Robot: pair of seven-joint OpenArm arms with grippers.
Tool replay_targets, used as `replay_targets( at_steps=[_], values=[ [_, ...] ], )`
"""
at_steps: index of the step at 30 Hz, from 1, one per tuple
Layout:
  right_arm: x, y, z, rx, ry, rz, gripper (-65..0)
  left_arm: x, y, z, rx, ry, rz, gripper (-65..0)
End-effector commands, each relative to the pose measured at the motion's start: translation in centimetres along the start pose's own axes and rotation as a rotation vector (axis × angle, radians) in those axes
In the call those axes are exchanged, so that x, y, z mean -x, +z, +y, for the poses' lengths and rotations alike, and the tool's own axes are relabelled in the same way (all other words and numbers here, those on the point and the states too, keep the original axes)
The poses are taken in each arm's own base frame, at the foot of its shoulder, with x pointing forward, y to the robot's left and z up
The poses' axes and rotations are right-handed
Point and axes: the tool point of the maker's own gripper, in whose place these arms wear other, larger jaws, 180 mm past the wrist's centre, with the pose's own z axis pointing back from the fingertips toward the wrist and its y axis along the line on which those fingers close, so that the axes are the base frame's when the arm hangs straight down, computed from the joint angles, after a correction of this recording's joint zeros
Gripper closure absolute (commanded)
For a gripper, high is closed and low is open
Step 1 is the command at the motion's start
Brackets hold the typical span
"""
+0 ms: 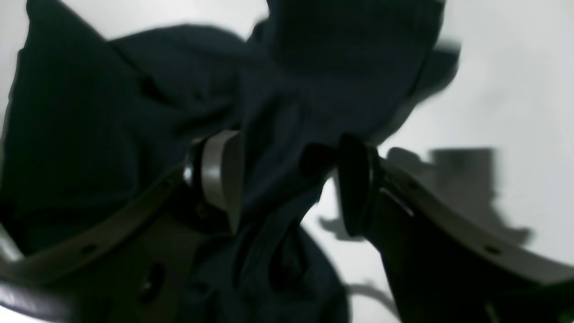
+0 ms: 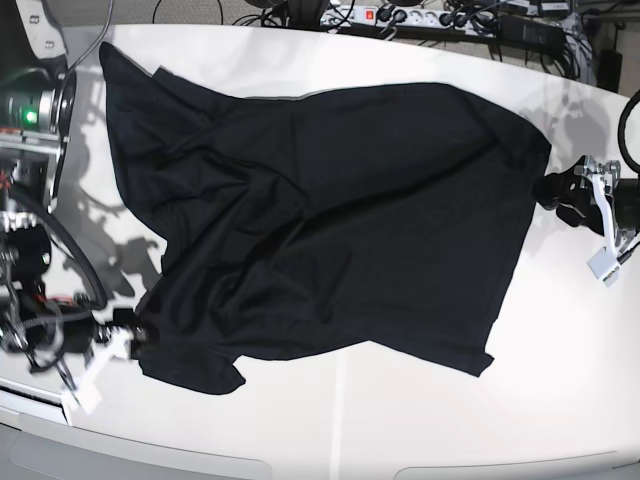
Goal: Layout the t-shirt on the table in an organized manner, then fold the t-shirt properly
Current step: 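Regrasp the t-shirt edge with the right gripper and smooth it flat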
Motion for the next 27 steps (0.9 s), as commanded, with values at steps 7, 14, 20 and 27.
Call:
replay_targets(
  at_steps=[7,14,20,27],
  values=[
    [6.8,0.8,-1.0,-0.080,-0.152,0.016,-35.2,-1.5,1.3,0.6,-0.020,-0.017,-0.042,-40.7],
    [12.9,-0.6,0.3,-0.113,-0.223,0.033,-35.2,-1.6,1.3,0.4,-0.012,-0.015,-0.049,-40.7],
    [14.4,-2.1,2.8,-0.166,-0.268,0.008,-35.2,-1.6,1.3,0.4,-0.012,-0.014,-0.049,-40.7],
    [13.1,-3.1,4.8,-0.218,-0.265,-0.038,-35.2,-1.6,1.3,0.4,-0.012,-0.014,-0.045,-40.7]
  ],
)
